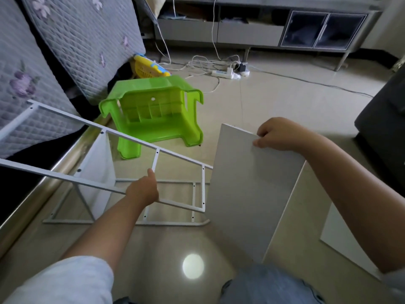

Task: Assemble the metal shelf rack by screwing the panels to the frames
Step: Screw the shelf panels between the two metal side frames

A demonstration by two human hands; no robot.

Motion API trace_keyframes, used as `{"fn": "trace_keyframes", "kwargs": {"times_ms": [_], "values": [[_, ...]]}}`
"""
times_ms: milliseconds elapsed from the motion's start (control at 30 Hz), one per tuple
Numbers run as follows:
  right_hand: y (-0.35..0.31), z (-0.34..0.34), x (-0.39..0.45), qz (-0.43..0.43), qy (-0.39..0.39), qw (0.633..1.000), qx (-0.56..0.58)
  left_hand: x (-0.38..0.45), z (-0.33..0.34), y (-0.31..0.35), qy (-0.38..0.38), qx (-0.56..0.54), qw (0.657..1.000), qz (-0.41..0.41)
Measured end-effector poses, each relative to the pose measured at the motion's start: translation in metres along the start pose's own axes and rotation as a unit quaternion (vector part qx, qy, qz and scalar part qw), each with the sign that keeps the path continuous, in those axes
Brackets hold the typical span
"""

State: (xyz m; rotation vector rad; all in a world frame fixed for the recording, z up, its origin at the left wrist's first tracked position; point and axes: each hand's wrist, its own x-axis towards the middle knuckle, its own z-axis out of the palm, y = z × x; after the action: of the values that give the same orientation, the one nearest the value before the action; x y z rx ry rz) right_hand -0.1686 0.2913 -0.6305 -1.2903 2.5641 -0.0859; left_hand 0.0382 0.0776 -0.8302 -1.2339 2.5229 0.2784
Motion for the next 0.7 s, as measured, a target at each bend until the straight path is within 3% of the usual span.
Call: {"fn": "trace_keyframes", "kwargs": {"times_ms": [167, 433, 700], "values": [[0.012, -0.010, -0.004, 0.041, 0.018, 0.996, 0.074, 0.004, -0.010, -0.009, -0.019, 0.028, 0.999, 0.038], [-0.018, 0.003, 0.008, 0.023, 0.125, 0.991, 0.031, 0.006, -0.023, -0.033, -0.045, 0.104, 0.992, 0.056], [-0.035, 0.021, 0.024, 0.000, 0.165, 0.986, 0.023, 0.013, -0.026, -0.041, -0.009, 0.169, 0.983, 0.075]]}}
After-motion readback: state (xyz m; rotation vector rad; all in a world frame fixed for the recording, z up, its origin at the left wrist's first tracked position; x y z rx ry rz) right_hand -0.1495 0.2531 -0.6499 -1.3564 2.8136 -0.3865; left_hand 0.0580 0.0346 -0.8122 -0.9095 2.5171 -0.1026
